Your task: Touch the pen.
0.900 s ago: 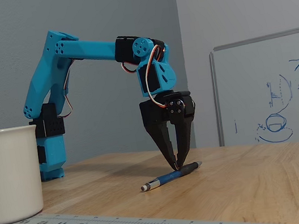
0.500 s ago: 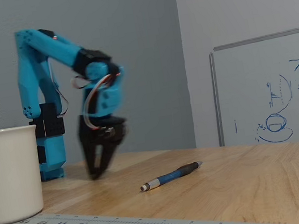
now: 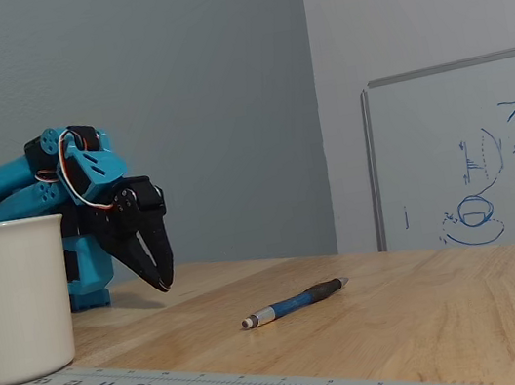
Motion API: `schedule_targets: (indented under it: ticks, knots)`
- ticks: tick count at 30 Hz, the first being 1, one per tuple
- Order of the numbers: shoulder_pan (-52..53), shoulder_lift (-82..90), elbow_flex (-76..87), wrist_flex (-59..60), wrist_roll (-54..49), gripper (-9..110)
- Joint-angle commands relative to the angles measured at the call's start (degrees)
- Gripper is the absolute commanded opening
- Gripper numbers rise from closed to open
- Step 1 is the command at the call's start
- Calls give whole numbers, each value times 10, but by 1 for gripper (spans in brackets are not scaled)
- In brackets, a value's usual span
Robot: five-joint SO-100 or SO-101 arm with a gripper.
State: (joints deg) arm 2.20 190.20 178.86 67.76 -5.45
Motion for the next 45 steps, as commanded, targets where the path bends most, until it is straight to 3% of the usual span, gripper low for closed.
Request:
schedule_targets:
  ticks: [1, 45]
  knots:
    - [-4, 7, -8, 0, 2, 1]
    - [-4, 20, -7, 3, 4, 1]
